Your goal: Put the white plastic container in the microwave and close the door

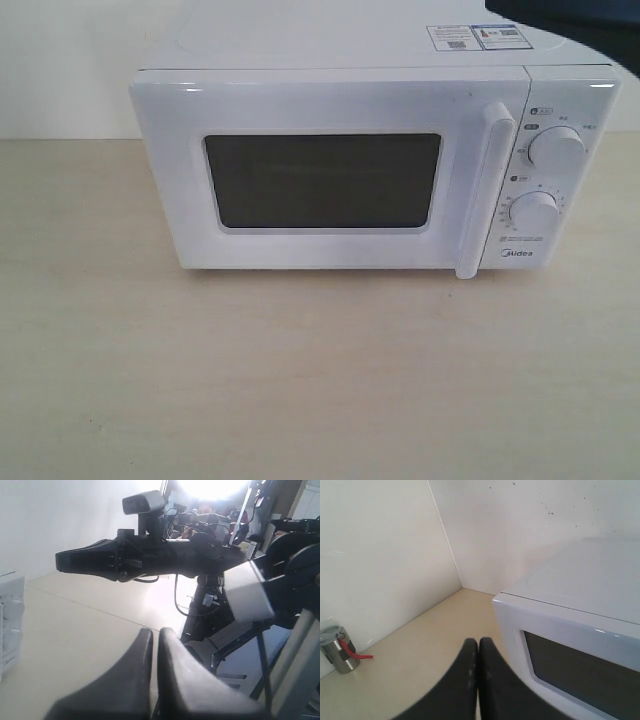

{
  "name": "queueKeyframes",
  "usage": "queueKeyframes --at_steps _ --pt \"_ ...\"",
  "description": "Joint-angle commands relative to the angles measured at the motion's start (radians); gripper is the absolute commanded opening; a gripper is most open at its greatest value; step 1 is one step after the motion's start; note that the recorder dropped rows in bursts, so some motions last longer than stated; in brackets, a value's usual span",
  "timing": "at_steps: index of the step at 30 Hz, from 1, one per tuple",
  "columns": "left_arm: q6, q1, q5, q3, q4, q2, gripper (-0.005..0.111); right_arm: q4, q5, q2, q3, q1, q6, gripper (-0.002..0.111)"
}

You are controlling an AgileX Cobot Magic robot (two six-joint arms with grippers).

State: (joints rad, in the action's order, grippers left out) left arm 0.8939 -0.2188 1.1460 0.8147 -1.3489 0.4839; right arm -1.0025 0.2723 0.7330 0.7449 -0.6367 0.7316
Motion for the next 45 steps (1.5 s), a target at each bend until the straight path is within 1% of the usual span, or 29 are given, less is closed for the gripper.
queueKeyframes --at_steps 1,8,11,14,18,22,31,34,39,42,45 --pt "-0.060 -0.002 -0.002 -0.004 -0.015 -0.053 0.004 0.007 0.005 -0.003 0.006 0.009 0.006 0.000" --pt "-0.060 -0.002 -0.005 -0.004 -0.015 -0.058 0.004 0.007 0.005 -0.003 0.006 0.009 0.006 0.000" --pt "-0.050 -0.002 0.014 0.004 -0.001 -0.058 0.004 0.007 0.005 -0.003 0.006 0.009 0.006 0.000" --pt "-0.050 -0.002 0.014 0.052 0.080 -0.058 0.004 0.007 0.005 -0.003 0.006 0.009 0.006 0.000" --pt "-0.050 -0.002 0.014 0.111 0.118 -0.058 0.004 0.007 0.009 -0.003 0.006 0.009 0.006 0.000" --pt "-0.116 -0.002 0.014 0.185 0.187 -0.058 0.004 0.007 0.007 -0.003 0.006 0.009 0.006 0.000" --pt "-0.232 -0.002 0.014 0.326 0.409 -0.060 0.004 0.007 0.007 -0.003 0.006 0.009 0.006 0.000" --pt "-0.307 -0.002 0.014 0.347 0.544 -0.085 0.004 0.007 0.005 -0.003 0.006 0.009 0.006 0.000" --pt "-0.428 0.000 0.014 0.350 0.791 -0.176 0.004 0.007 0.005 -0.003 0.006 0.009 0.006 0.000" --pt "-0.445 0.002 0.012 0.350 0.903 -0.237 0.004 0.007 0.005 -0.003 0.006 0.009 0.006 0.000" --pt "-0.445 0.027 0.010 0.350 1.020 -0.287 0.004 0.007 0.005 -0.003 0.006 0.009 0.006 0.000"
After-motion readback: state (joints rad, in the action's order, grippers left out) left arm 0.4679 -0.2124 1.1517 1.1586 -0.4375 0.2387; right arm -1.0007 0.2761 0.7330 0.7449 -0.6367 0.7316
